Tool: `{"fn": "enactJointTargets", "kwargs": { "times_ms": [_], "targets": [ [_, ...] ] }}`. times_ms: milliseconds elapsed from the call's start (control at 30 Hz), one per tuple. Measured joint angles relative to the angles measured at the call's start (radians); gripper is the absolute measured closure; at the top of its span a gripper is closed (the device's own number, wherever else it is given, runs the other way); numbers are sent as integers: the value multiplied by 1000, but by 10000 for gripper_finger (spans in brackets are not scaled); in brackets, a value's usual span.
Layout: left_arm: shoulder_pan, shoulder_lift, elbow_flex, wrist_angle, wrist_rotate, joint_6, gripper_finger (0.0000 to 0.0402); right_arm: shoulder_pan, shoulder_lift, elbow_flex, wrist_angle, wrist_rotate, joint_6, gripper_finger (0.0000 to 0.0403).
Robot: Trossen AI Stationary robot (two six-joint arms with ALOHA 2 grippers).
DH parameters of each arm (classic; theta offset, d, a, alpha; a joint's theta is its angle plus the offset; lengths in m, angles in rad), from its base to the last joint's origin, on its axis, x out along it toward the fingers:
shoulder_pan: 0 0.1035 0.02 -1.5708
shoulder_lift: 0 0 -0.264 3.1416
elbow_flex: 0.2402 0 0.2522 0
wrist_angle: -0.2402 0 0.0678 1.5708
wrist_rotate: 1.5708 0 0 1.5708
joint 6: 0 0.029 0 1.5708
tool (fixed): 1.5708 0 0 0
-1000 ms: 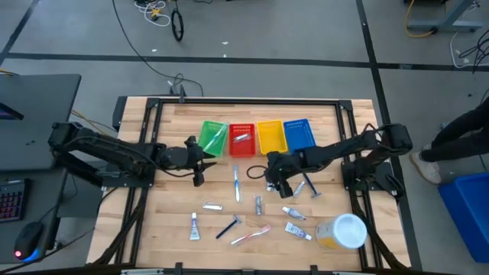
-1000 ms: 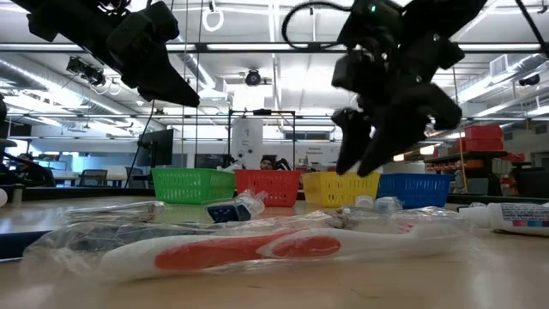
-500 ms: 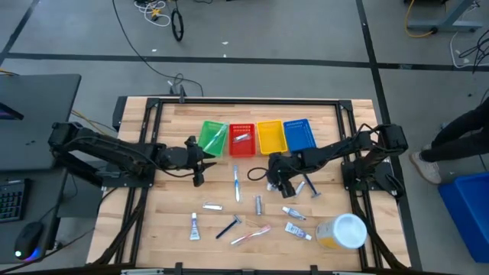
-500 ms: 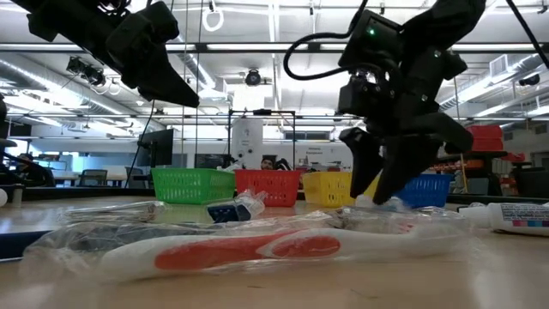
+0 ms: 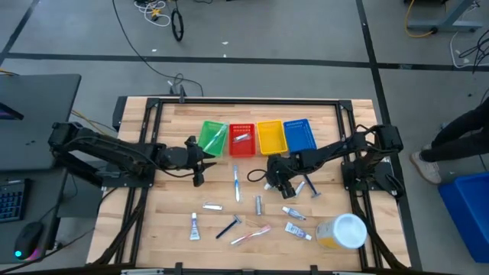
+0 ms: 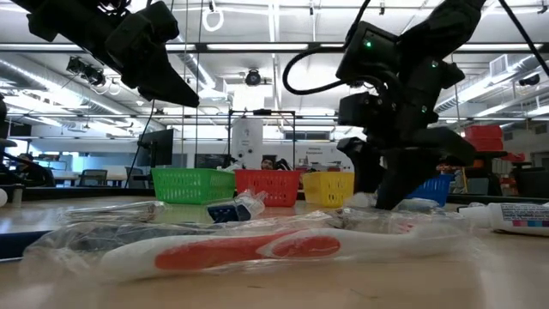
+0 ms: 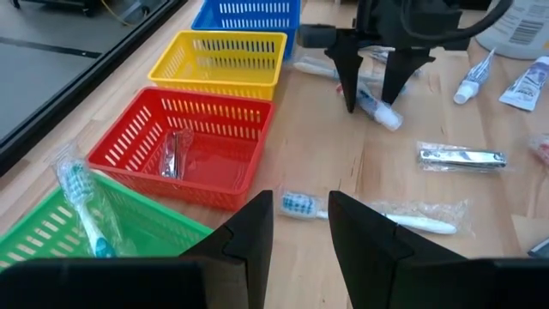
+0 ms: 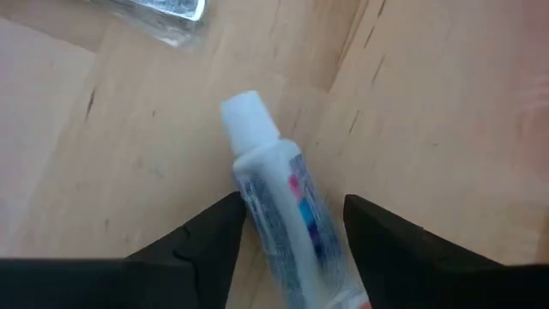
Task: Pick & Place Travel size toiletries
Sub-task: Put the white toothpaste into the yellow bin
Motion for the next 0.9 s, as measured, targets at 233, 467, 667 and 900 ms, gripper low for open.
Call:
{"fn": "enactJointTargets", "kwargs": {
  "times_ms": [233, 467, 667, 900],
  "targets": [
    [0, 0, 0, -1, 0, 0, 279, 0, 21, -1, 5, -27, 0, 243],
    [0, 0, 0, -1, 0, 0, 279, 2, 16, -2, 19, -25, 22, 276],
    [0, 0, 0, -1, 0, 0, 279, 2, 19, 15, 26, -27, 72, 285],
    [0, 0, 0, -1, 0, 0, 279, 2, 2, 85, 115, -1, 95, 297]
  ]
}}
